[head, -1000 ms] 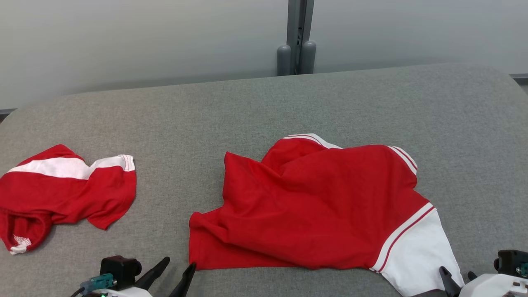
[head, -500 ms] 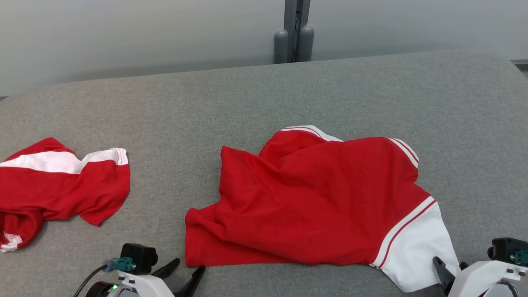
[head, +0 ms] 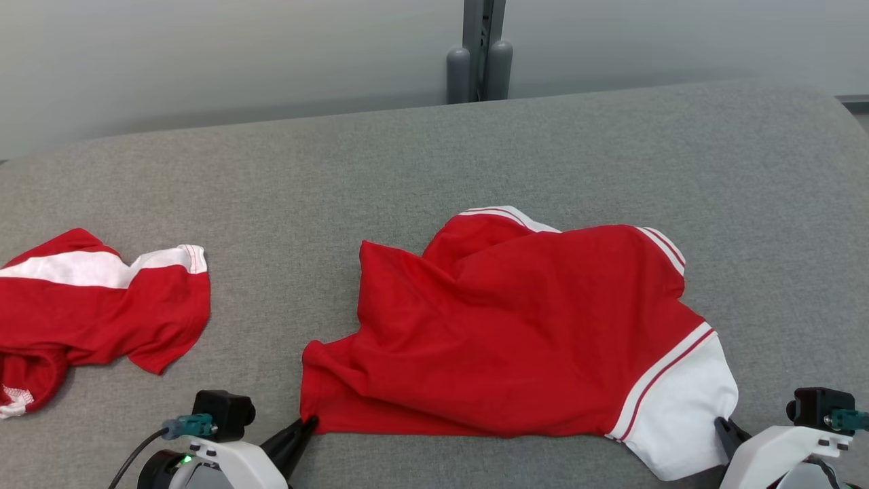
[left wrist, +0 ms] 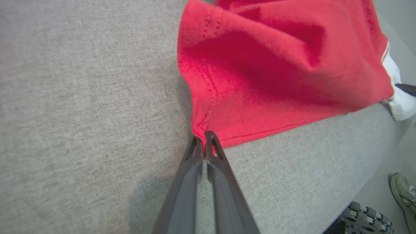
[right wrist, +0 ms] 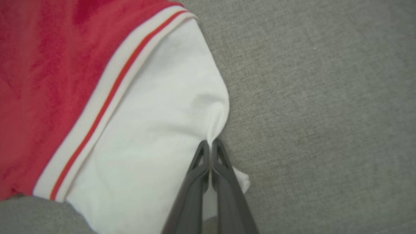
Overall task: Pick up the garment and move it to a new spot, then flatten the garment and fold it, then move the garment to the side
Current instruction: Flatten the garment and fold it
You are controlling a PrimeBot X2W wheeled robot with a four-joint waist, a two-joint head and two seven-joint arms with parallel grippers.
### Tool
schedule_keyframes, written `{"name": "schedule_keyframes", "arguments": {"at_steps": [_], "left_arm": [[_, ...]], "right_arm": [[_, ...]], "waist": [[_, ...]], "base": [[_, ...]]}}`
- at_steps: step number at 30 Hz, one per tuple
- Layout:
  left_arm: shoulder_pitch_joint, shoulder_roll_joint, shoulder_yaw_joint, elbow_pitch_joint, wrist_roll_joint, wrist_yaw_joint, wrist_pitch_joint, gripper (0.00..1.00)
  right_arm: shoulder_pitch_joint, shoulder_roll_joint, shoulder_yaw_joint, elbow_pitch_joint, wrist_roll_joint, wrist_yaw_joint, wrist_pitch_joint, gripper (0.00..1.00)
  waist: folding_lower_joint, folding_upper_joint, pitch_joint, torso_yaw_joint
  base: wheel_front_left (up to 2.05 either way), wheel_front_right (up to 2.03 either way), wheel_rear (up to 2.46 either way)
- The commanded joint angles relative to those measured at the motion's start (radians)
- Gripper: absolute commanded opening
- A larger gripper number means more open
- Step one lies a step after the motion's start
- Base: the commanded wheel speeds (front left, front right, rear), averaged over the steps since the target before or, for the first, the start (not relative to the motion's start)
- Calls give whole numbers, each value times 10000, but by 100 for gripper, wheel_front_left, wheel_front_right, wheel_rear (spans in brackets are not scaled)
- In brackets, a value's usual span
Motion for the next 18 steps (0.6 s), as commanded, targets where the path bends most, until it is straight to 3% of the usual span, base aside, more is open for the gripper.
{"name": "schedule_keyframes", "arguments": {"at_steps": [1, 12, 18], "left_arm": [[-37, 95, 51, -67, -62, -9, -75, 0], [418, 302, 188, -1001, -203, 230, -218, 0], [-116, 637, 476, -1447, -446, 175, 6, 0]], "right_arm": [[104, 73, 30, 26, 88, 9, -25, 0], [534, 23, -66, -1538, 318, 7, -10, 0], [-413, 27, -48, -1974, 904, 7, -743, 0]], "waist": [[0, 0, -69, 11], [0, 0, -531, 48], [0, 0, -450, -81]], "base": [[0, 0, 0], [0, 0, 0], [0, 0, 0]]}}
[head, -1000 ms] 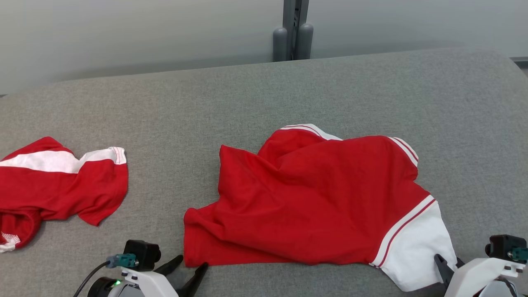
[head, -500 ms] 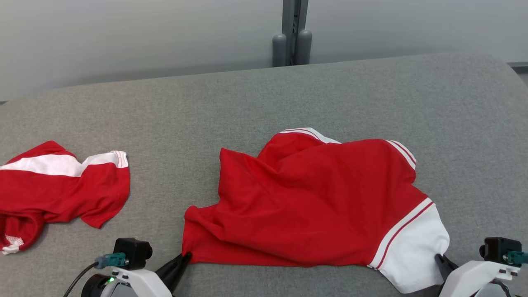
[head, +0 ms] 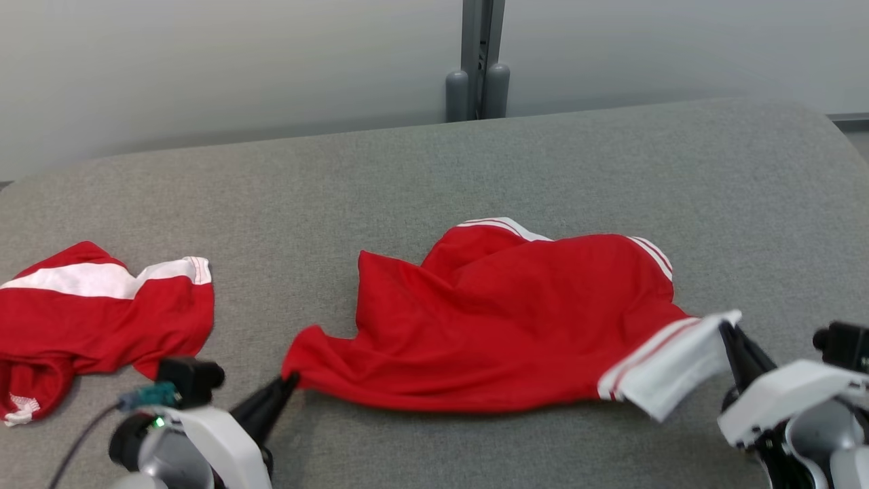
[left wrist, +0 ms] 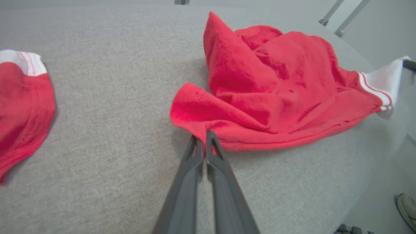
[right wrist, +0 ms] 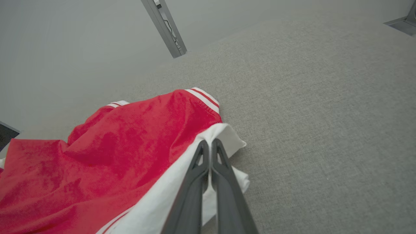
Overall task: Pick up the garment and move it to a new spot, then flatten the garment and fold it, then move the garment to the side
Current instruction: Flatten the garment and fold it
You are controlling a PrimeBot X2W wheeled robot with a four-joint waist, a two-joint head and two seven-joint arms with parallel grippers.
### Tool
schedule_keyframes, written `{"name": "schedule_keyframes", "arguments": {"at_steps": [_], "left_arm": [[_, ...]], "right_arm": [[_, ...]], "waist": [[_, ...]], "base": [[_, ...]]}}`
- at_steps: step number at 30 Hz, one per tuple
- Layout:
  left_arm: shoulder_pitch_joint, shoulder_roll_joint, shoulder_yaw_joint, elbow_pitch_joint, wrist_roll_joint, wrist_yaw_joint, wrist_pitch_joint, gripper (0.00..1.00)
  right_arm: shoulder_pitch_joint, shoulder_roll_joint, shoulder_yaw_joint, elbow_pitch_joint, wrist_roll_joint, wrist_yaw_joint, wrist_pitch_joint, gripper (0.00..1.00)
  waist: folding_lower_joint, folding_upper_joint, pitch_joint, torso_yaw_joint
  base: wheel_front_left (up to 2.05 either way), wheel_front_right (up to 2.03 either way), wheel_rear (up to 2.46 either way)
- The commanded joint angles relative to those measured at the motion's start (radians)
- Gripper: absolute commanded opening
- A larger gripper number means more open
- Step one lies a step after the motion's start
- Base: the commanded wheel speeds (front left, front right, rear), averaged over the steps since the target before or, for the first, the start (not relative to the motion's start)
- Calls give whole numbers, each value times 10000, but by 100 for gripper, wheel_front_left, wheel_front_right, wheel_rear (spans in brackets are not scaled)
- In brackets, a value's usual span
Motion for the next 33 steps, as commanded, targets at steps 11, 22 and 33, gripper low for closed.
{"name": "schedule_keyframes", "arguments": {"at_steps": [11, 22, 33], "left_arm": [[-3284, 1547, 782, -183, -1211, -205, 979, 0], [-8411, 3641, -129, 250, -2241, -207, 1228, 0], [-12422, 4318, -1612, 1616, -3375, -204, 754, 0]], "right_arm": [[-3965, -52, 1061, 651, 37, 5, -1101, 0], [-9355, -52, 1430, 2628, -123, 5, -2531, 0], [-13328, -52, 944, 4505, -1038, 4, -3569, 0]], "waist": [[0, 0, 1292, -259], [0, 0, 3804, -360], [0, 0, 5120, -297]], "base": [[0, 0, 0], [0, 0, 0], [0, 0, 0]]}}
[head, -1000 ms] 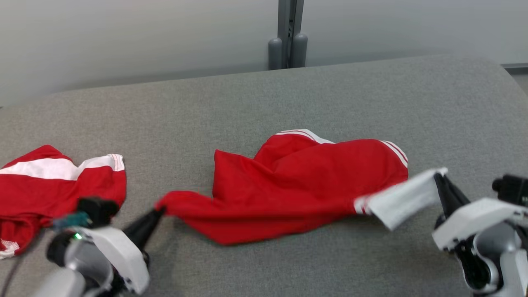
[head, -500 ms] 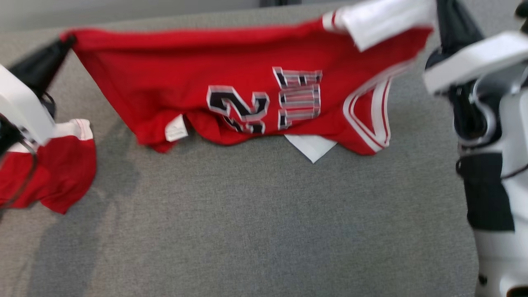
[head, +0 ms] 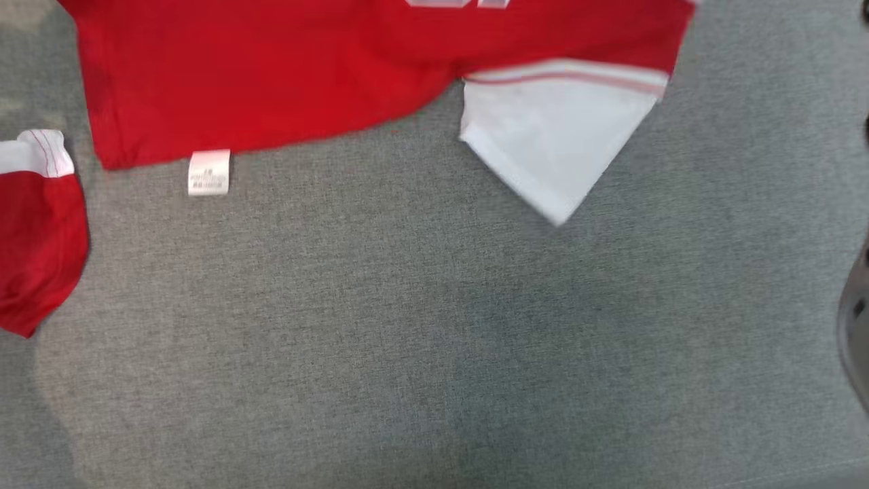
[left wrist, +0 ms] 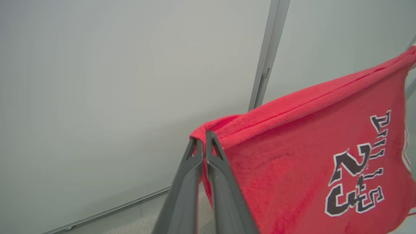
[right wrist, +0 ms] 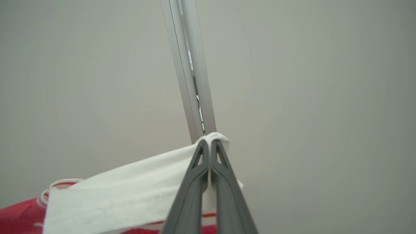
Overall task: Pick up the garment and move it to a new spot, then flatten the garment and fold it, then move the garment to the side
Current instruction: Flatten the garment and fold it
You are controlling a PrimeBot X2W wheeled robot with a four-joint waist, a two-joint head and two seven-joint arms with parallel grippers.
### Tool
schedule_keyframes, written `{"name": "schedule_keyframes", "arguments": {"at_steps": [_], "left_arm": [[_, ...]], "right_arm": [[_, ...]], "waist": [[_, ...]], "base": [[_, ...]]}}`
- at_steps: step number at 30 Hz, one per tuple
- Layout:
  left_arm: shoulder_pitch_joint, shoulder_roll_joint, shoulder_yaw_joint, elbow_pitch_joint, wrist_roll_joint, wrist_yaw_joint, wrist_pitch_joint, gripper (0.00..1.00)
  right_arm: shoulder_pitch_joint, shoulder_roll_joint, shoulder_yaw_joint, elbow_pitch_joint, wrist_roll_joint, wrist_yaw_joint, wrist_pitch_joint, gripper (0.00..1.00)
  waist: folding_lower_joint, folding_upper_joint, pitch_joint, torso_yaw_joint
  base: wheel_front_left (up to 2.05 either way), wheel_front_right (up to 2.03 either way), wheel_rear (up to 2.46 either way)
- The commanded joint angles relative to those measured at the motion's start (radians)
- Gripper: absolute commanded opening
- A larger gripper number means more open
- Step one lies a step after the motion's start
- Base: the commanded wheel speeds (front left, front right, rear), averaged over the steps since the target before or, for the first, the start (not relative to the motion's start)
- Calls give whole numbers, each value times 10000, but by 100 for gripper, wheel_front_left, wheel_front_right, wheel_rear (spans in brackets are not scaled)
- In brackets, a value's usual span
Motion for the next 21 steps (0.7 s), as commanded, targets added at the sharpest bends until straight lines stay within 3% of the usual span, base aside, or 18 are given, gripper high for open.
{"name": "schedule_keyframes", "arguments": {"at_steps": [1, 12, 17, 21], "left_arm": [[-563, 59, -132, 260, -173, 3, -34, 0], [-3812, -374, -1572, 2125, -530, 4, -641, 0], [-4010, -573, -2345, 2403, -1122, 3, -859, 0], [-3683, -394, -3043, 2536, -1545, 3, -791, 0]], "right_arm": [[-579, -69, -156, 210, -141, 2, -167, 0], [-3590, -73, -1043, 1552, -1942, -1, -995, 0], [-4057, -60, -1004, 1773, -2274, 0, -1089, 0], [-3928, -63, -656, 2075, -2196, 0, -855, 0]], "waist": [[0, 0, 381, 52], [0, 0, 747, 150], [0, 0, 641, 204], [0, 0, 511, 140]], "base": [[0, 0, 0], [0, 0, 0], [0, 0, 0], [0, 0, 0]]}}
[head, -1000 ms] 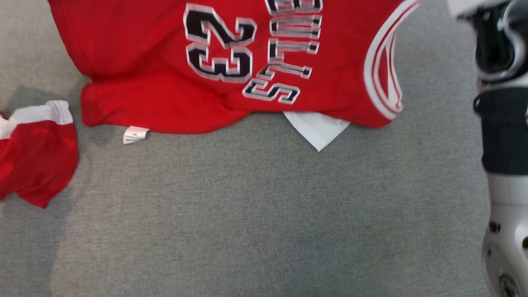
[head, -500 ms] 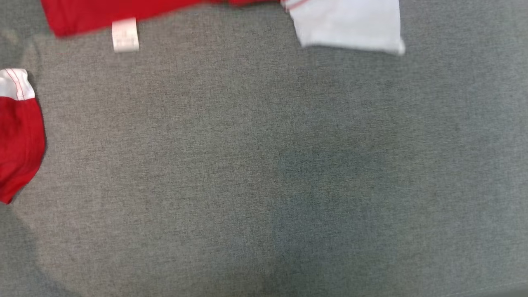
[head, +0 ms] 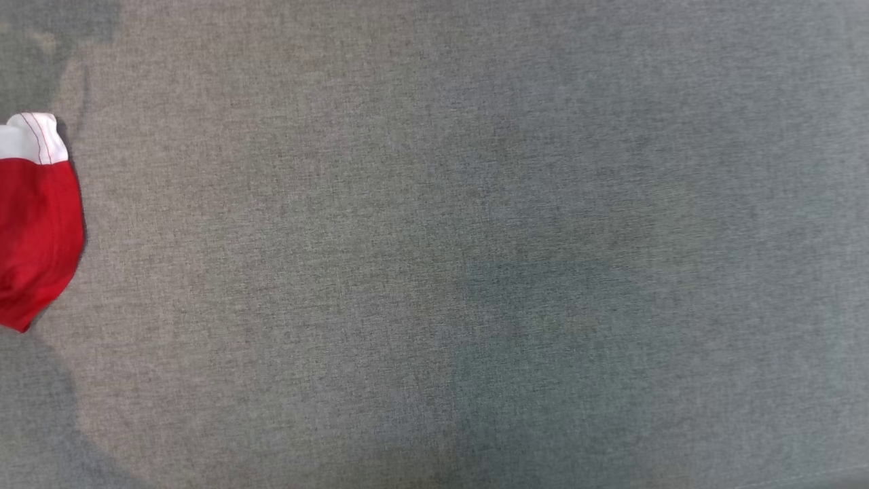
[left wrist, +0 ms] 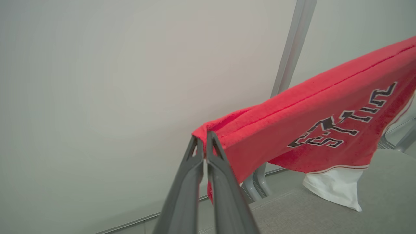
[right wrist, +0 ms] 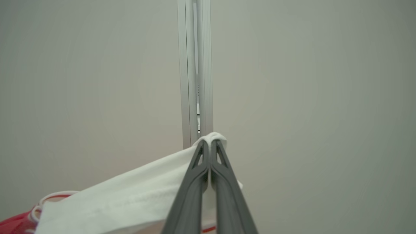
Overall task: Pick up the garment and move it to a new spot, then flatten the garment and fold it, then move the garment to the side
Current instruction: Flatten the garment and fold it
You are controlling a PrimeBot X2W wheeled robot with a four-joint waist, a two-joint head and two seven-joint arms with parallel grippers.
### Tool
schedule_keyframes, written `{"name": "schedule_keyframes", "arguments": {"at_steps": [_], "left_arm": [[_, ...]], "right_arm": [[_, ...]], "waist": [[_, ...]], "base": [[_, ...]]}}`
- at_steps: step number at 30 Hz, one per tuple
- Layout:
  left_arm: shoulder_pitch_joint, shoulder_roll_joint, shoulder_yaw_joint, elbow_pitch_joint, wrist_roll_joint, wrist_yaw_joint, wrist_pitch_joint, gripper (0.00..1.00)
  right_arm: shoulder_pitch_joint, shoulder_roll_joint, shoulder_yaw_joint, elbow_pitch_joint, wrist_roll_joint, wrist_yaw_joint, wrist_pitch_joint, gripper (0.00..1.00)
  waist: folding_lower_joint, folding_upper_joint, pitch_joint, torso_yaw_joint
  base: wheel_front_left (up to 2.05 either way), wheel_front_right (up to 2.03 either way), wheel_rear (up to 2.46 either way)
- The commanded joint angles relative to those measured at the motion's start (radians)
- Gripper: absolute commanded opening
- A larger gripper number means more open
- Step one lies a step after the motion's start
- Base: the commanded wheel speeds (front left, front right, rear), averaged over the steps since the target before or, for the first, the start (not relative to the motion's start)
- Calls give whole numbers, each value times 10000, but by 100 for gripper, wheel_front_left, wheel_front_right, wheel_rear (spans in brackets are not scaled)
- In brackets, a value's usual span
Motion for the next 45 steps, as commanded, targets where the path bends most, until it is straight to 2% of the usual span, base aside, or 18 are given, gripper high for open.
{"name": "schedule_keyframes", "arguments": {"at_steps": [1, 11, 15, 19, 21, 25, 33, 36, 39, 45], "left_arm": [[323, 140, -282, 100, -184, 6, 60, 0], [2428, 800, -2185, -424, -1421, 5, 380, 0], [3561, 992, -2704, -783, -2185, 5, 592, 0], [4323, 1139, -3125, -1103, -2485, 5, 797, 0], [4867, 1143, -3333, -1341, -2729, 5, 961, 0], [5852, 1204, -3624, -1873, -2876, 5, 1339, 0], [7543, 1097, -3837, -2705, -2942, 5, 2387, 0], [8122, 1138, -3858, -3039, -3181, 69, 2736, 0], [8648, 1251, -3865, -3418, -3317, 212, 2895, 0], [9717, 1749, -3886, -4510, -3322, 301, 3597, 0]], "right_arm": [[259, -64, 177, 131, 116, -1, 58, 0], [3171, -61, 1654, 671, 875, -1, 872, 0], [4570, -182, 2224, 466, 1164, -2, 1465, 0], [5702, -410, 2750, 122, 1635, -2, 2186, 0], [6459, -669, 3379, -337, 1948, -2, 2770, 0], [8148, -1699, 4408, -1500, 2839, -2, 3972, 0], [11264, -3571, 5023, -4390, 4628, -2, 6600, 0], [12334, -4097, 4814, -5450, 5075, -2, 7556, 0], [13470, -4331, 4384, -6407, 5364, -2, 8511, 0], [15657, -4187, 3195, -8150, 5194, -2, 10338, 0]], "waist": [[0, 0, -113, -53], [0, 0, -1571, -210], [0, 0, -2384, -161], [0, 0, -2999, -107], [0, 0, -3400, -68], [0, 0, -4112, 27], [0, 0, -5198, 106], [0, 0, -5457, 78], [0, 0, -5596, 45], [0, 0, -5682, -4]], "base": [[0, 0, 0], [0, 0, 0], [0, 0, 0], [0, 0, 0], [0, 0, 0], [0, 0, 0], [0, 0, 0], [0, 0, 0], [0, 0, 0], [0, 0, 0]]}}
